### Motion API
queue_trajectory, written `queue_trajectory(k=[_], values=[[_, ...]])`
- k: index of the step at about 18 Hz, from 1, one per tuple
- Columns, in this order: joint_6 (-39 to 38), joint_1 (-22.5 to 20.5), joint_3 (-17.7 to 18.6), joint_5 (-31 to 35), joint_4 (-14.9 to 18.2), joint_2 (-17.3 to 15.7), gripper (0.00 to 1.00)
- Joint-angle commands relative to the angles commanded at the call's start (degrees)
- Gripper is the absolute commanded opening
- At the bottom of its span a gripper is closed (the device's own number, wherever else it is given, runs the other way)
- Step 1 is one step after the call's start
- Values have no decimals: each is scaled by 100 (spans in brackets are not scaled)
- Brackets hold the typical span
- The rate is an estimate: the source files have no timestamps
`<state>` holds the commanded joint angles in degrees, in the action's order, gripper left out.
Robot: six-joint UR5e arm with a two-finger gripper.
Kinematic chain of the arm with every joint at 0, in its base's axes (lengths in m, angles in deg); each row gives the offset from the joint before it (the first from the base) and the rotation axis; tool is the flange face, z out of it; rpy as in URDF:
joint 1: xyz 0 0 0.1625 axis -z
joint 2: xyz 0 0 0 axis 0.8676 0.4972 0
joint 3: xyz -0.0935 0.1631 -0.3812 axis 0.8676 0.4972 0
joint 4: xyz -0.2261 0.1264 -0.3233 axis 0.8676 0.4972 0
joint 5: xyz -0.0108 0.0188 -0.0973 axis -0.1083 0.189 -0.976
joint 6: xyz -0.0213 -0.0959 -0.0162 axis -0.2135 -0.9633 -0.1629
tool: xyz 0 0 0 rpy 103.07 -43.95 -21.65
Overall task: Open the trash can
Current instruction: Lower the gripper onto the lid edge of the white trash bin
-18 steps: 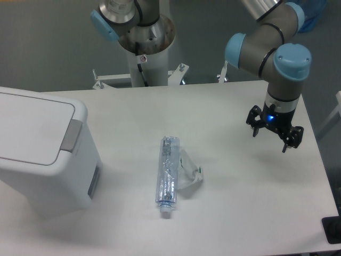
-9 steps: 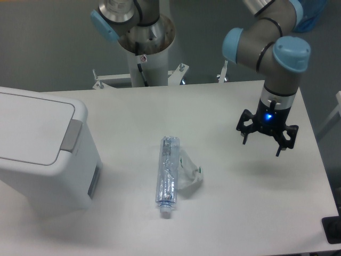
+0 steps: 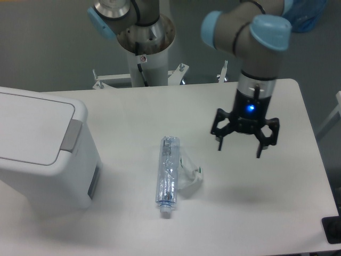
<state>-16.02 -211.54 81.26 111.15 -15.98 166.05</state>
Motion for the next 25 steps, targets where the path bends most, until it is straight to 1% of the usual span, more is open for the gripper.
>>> queue_trajectory(k=[3, 4, 6, 8, 10, 12, 15, 20, 23, 25], values=[[-818, 272, -185, -264, 0, -97, 100], [-968, 386, -212, -352, 0, -97, 100], [-1162, 545, -230, -502, 0, -210, 100], [-1286, 729, -203, -537, 0, -307, 100], [-1304, 1001, -160, -529, 0, -334, 100], [-1304, 1230, -98, -485, 0, -457, 100], [-1304, 1494, 7, -467, 0, -536, 100], [-1295, 1617, 174, -458, 0, -615, 100], [-1277, 1635, 394, -450, -26, -738, 100], [-1251, 1635, 499, -450, -35, -756, 100]])
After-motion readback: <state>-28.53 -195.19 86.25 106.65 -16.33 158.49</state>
